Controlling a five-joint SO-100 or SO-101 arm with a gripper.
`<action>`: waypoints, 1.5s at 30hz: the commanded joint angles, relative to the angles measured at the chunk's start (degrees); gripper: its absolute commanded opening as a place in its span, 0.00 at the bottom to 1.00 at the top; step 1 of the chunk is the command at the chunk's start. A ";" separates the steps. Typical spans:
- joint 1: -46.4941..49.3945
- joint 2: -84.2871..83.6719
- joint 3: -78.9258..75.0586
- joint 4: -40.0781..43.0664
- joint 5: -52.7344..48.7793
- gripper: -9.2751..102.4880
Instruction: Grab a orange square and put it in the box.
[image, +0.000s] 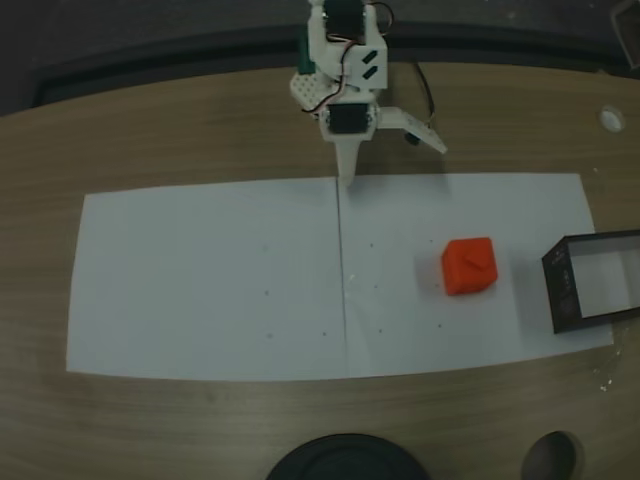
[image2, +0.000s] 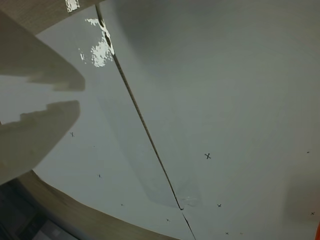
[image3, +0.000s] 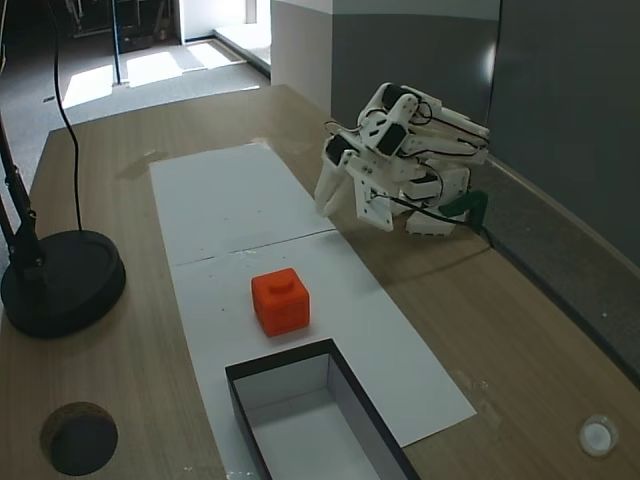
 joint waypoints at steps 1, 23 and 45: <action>-2.64 0.70 -1.23 0.00 0.26 0.11; 8.79 -0.53 -8.70 -16.26 0.18 0.39; -19.16 -84.55 -80.77 13.54 -0.26 0.38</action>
